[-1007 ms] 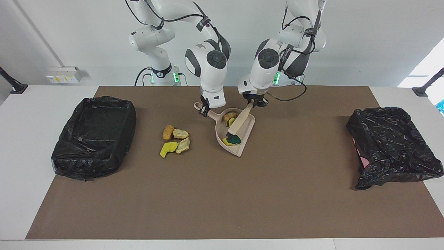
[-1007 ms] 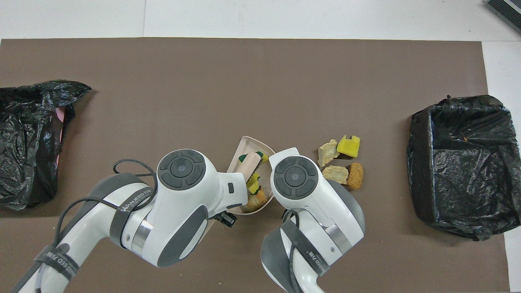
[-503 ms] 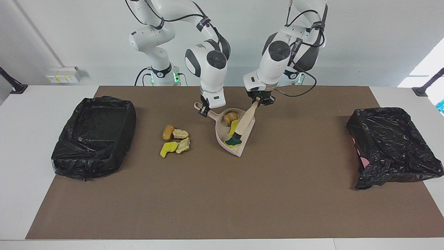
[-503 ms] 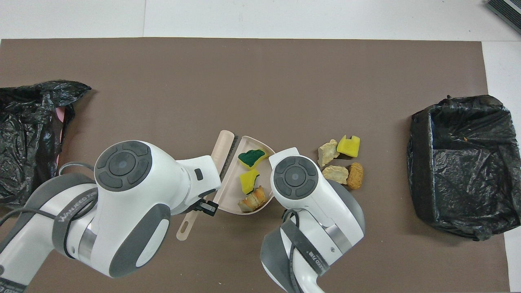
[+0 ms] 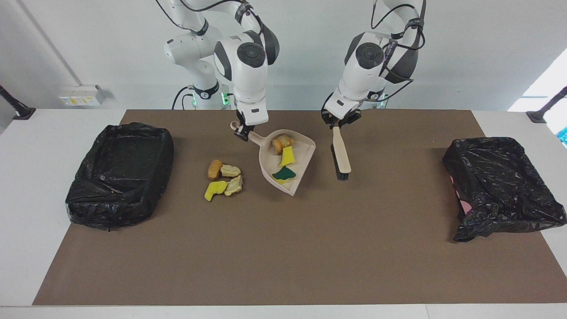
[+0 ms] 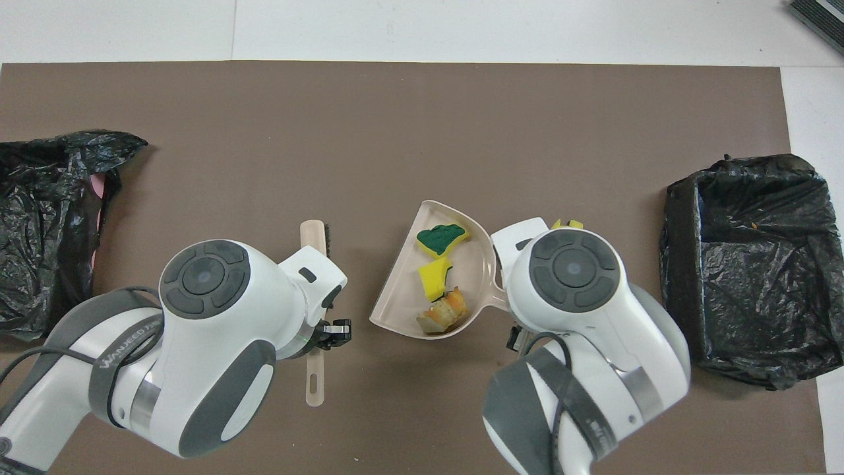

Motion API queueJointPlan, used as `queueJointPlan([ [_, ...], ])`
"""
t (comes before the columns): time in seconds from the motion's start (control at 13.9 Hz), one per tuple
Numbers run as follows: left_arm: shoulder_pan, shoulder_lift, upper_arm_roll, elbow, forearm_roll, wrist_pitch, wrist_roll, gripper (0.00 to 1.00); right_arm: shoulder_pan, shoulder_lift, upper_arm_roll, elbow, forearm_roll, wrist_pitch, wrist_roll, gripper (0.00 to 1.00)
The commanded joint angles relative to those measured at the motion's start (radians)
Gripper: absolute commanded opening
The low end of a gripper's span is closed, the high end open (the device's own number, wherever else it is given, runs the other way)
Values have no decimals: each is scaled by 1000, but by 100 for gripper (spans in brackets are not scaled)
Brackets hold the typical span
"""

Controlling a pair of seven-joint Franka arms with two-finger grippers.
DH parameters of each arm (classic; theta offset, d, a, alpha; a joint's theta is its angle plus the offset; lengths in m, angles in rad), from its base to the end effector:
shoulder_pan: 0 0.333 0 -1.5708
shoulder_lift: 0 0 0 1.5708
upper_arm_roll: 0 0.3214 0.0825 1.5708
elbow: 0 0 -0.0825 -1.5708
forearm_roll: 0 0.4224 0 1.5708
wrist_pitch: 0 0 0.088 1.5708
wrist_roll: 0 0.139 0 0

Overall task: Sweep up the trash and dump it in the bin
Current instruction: 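Lift the loaded dustpan with the right gripper toward the far bag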

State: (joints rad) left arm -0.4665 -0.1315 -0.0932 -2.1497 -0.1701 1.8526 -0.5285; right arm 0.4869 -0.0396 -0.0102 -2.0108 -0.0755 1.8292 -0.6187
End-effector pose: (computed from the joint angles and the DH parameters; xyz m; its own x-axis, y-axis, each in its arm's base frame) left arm 0.4313 -0.2925 0.4034 0.9760 0.0269 -0.2163 0.0356 -0.9987 0.0364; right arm 0.5001 0.2487 0.4190 0.4286 0.8900 -0.1559 0.8989 -0.4374 -0.0262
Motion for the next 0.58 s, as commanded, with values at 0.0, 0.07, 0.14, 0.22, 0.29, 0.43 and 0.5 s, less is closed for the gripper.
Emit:
queueJointPlan([
  [0.0,-3,-82,-3,-87,-12,22,-48,0,-95,-89,6,-11,-26,-51,-131,0],
  [0.07,-7,-79,-6,-93,-16,26,-53,0,-144,-120,6,-11,-36,-70,-200,0],
  [0.14,-33,-74,-6,-119,-32,52,-70,0,-210,-150,6,-11,-44,-89,-266,0],
  [0.22,-58,-74,-6,-155,-48,104,-85,0,-278,-175,6,-11,-44,-100,-323,0],
  [0.29,-95,-74,-8,-195,-52,155,-103,0,-339,-193,4,-9,-44,-102,-382,0],
  [0.43,-165,-76,-8,-249,-72,230,-148,0,-486,-207,4,-11,-44,-116,-498,0],
  [0.5,-210,-74,-8,-265,-77,250,-177,0,-576,-206,3,-11,-44,-101,-566,0],
])
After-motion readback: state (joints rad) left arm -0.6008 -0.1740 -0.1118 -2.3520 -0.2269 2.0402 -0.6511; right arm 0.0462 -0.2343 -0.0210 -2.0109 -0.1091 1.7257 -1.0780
